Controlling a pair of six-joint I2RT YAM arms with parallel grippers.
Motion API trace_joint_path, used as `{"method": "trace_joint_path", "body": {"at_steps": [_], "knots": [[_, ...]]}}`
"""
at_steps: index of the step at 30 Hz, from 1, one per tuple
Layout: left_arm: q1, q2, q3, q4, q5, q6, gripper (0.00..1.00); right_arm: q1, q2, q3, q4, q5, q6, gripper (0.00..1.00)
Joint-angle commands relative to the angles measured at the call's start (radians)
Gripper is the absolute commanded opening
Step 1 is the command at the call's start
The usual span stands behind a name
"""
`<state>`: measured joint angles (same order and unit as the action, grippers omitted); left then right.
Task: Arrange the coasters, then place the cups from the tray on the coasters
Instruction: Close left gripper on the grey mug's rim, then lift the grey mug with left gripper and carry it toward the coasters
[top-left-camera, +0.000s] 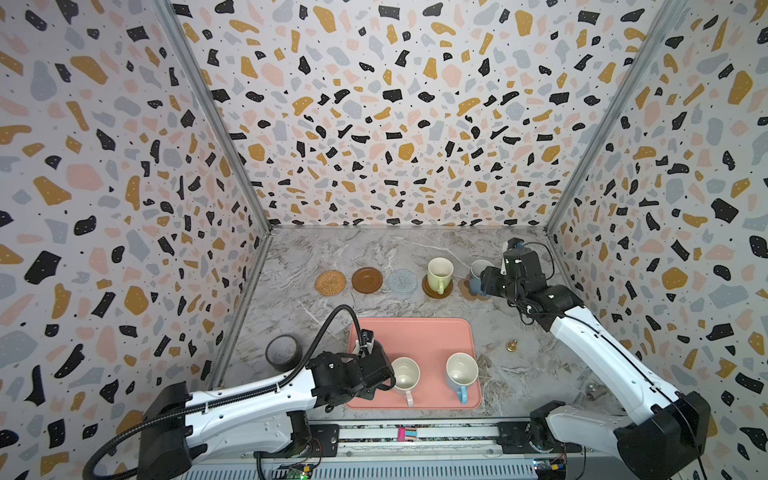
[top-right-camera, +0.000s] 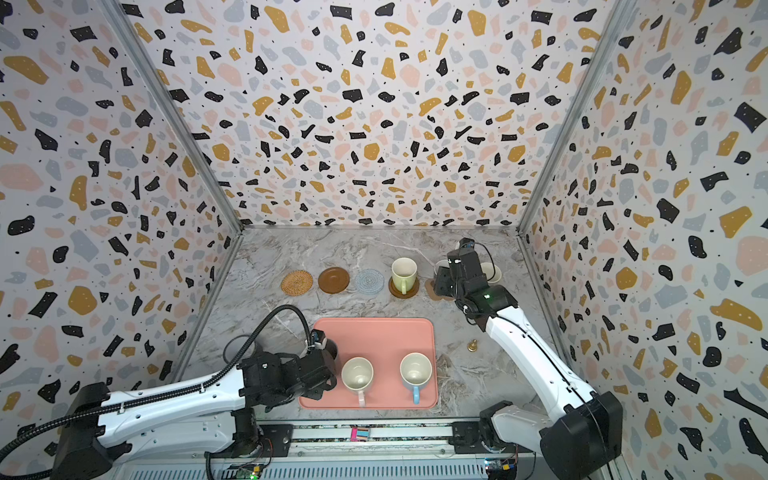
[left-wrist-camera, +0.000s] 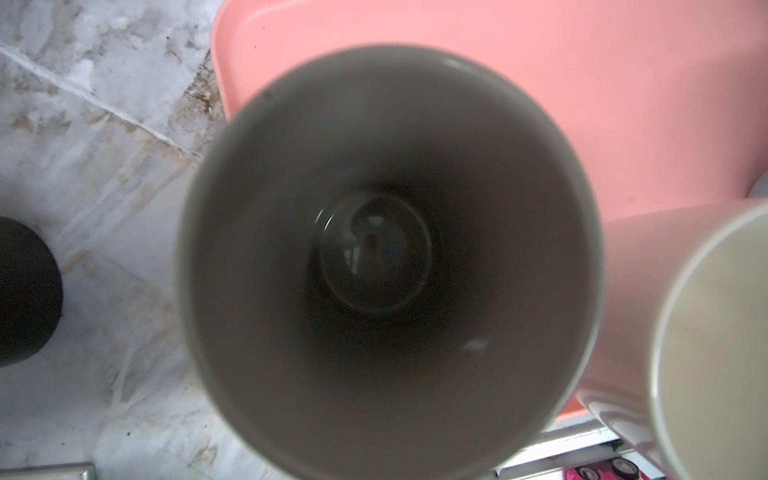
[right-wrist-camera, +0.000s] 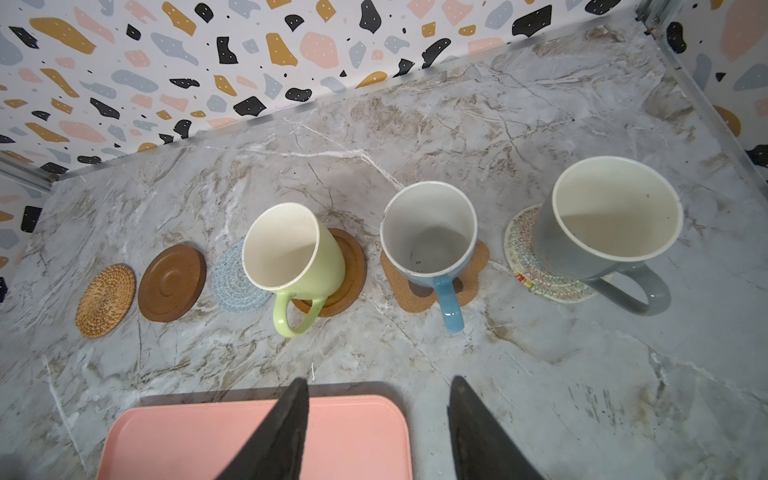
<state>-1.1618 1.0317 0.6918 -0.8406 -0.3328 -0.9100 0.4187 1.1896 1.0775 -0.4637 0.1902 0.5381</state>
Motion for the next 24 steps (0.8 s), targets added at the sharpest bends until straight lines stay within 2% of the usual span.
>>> {"method": "trace_joint_path", "body": {"at_steps": [1, 13, 17, 24], "knots": [[-0.003, 0.004, 0.047, 0.062, -0.076, -0.007, 0.09, -0.003, -0.033, -0.001, -0.028, 0.012, 0.009, 0.56], [0.043, 0.021, 0.07, 0.123, -0.076, 0.001, 0.08, -0.003, -0.036, -0.005, -0.024, 0.005, 0.01, 0.56], [0.095, 0.033, 0.09, 0.15, -0.062, 0.02, 0.08, -0.003, -0.037, -0.004, -0.027, 0.007, 0.01, 0.56], [0.183, 0.094, 0.145, 0.187, -0.033, 0.129, 0.08, -0.005, -0.035, 0.002, -0.03, 0.0, 0.009, 0.56]]}}
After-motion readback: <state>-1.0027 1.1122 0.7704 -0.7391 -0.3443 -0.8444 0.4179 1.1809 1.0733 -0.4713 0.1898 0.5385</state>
